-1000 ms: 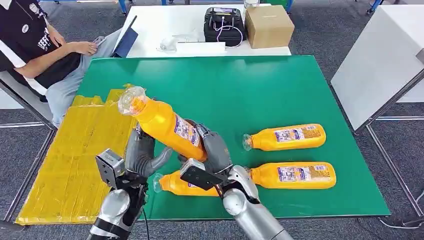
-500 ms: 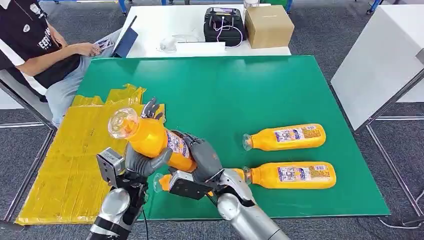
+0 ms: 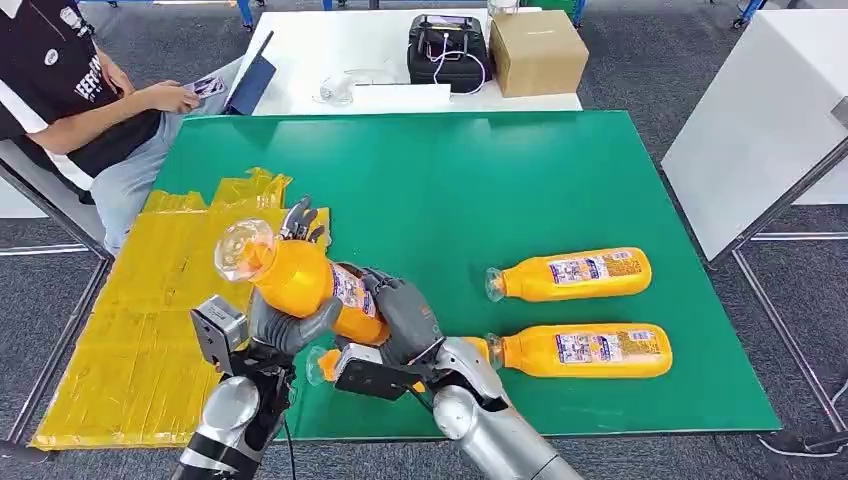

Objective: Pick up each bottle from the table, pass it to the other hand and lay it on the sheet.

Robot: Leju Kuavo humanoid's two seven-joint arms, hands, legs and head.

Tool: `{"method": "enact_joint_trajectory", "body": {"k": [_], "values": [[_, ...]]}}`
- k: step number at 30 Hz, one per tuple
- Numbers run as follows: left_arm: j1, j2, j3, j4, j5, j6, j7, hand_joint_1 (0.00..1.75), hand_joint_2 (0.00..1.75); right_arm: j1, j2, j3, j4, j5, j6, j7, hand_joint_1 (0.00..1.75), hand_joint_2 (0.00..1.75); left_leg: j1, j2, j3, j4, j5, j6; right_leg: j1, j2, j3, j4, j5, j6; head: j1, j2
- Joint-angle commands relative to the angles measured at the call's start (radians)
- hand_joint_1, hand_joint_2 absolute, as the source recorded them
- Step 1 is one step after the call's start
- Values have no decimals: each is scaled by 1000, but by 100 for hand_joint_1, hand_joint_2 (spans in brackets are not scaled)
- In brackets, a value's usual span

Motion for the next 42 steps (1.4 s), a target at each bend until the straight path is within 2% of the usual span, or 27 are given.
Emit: {"method": "enact_joint_trajectory", "body": {"k": [1,19,24,27,30,35,36,37,42], "values": [[-71,5,-19,82,0,0,4,175,175,-32,-34,96,54,24,8,8,175,175,1,0,2,-1,0,0,1,-2,3,-1,0,0,0,0],[-50,8,-6,69,-17,17,-17,175,175,5,-54,67,-43,28,-42,15,175,175,2,0,5,-1,-1,-1,2,-2,7,-3,-1,-1,0,0],[-52,9,-5,69,-17,16,-16,175,175,2,-54,66,-45,28,-41,14,175,175,0,0,1,0,0,0,0,-1,2,-1,0,0,0,0],[-52,9,-5,69,-17,16,-16,175,175,2,-54,66,-45,28,-41,14,175,175,2,2,6,-1,-1,-1,3,-1,8,-4,0,-1,0,0],[-52,9,-5,69,-17,16,-16,175,175,2,-54,66,-45,28,-41,14,175,175,0,0,1,0,0,0,0,-1,2,-1,0,0,0,0],[-52,9,-5,69,-17,16,-16,175,175,2,-54,66,-45,28,-41,14,175,175,0,0,2,0,0,0,1,-1,2,-1,0,0,0,0],[-52,9,-5,69,-17,16,-16,175,175,2,-54,66,-45,28,-41,14,175,175,2,2,6,-1,-2,-1,3,-1,8,-4,-1,-1,0,0],[-52,9,-5,69,-17,16,-16,175,175,2,-54,66,-45,28,-41,14,175,175,1,0,2,0,-1,0,1,-1,3,-1,0,-1,0,0],[-54,9,-5,68,-25,22,-18,175,175,4,-55,65,-46,28,-43,15,175,175,1,0,3,-1,-1,-1,2,-1,5,-2,0,-1,0,0]]}}
